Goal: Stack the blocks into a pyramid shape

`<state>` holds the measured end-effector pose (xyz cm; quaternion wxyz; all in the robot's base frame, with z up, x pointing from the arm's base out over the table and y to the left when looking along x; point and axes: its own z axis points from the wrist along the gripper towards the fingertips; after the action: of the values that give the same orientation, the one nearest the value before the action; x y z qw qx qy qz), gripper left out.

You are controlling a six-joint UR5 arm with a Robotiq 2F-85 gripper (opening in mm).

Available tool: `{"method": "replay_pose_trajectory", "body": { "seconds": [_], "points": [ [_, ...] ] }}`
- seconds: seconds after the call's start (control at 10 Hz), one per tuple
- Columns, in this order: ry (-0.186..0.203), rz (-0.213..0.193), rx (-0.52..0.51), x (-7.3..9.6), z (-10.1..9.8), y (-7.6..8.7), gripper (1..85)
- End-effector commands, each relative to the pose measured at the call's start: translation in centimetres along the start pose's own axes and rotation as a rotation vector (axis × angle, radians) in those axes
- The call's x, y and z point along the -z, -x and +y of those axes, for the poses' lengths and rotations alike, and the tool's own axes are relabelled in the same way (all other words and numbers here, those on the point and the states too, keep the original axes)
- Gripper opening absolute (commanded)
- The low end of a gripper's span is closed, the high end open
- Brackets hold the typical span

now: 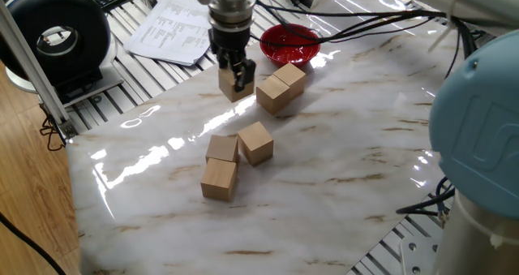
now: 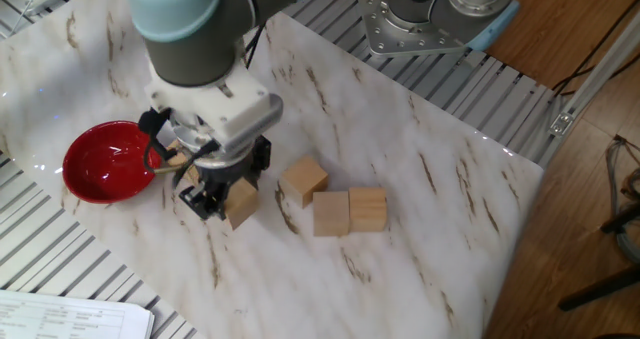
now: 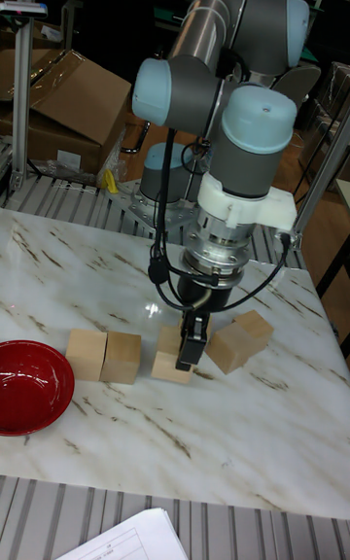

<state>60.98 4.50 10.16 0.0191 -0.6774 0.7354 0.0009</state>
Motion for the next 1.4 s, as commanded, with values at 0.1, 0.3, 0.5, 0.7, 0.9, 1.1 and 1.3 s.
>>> {"method": "replay_pose_trajectory", "body": {
  "seconds": [0.1,0.3,0.5,0.7,0.9,1.1,1.3],
  "points": [
    [0.001,-0.011,0.065,0.4,0.9,-1.5,1.0],
    [-0.004,-0.001,0.101,0.5,1.4,-2.5,1.0],
    [-0.004,-0.007,0.128,0.5,1.1,-2.7,1.0],
    [-0.003,-0.019,0.137,0.3,1.2,-2.2,1.0],
    [0.001,-0.032,0.140,0.2,1.4,-1.6,1.0],
    [0.005,-0.025,0.154,0.1,1.6,-1.8,1.0],
    [0.006,-0.027,0.161,-0.1,1.6,-2.0,1.0]
  ]
}}
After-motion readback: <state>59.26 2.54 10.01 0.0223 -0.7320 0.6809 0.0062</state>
